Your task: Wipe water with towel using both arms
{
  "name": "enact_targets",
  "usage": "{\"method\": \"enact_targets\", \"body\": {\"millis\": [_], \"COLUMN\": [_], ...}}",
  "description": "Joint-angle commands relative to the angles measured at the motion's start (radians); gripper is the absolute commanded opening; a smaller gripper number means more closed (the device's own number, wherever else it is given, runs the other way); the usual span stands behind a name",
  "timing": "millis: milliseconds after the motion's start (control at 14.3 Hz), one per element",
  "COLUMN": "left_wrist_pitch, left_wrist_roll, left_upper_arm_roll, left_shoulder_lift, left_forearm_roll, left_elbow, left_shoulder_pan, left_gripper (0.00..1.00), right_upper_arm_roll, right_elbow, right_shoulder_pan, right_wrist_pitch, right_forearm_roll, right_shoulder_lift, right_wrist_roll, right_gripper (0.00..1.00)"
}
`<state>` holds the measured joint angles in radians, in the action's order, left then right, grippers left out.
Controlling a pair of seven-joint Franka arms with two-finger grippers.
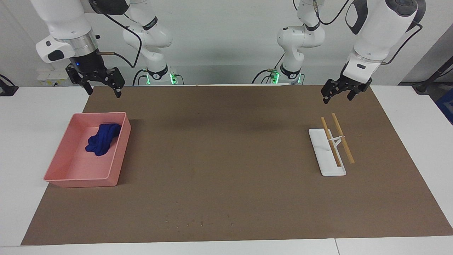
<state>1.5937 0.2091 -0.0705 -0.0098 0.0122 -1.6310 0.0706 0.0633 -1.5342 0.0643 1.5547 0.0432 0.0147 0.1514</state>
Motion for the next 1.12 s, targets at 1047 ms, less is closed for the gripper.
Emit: {"method": "enact_targets", "body": {"millis": [1047], "left_wrist_pitch": [0.026], "left_wrist_roll": [-0.008], "left_upper_arm_roll": [0.009], "left_shoulder_lift": [-0.025], "left_forearm_roll": [0.009], "left_elbow": [-0.035], "left_shoulder_pan": [0.0], "left_gripper": [1.0], "right_upper_arm_roll": [-0.046], "right_elbow": [-0.003], "right_shoulder_pan": [-0.057], "right_wrist_pitch": [-0.085], "right_forearm_roll": [-0.037], "right_shoulder_lift": [-0.004], "right_wrist_roll": [0.005], "right_gripper": [1.0]}}
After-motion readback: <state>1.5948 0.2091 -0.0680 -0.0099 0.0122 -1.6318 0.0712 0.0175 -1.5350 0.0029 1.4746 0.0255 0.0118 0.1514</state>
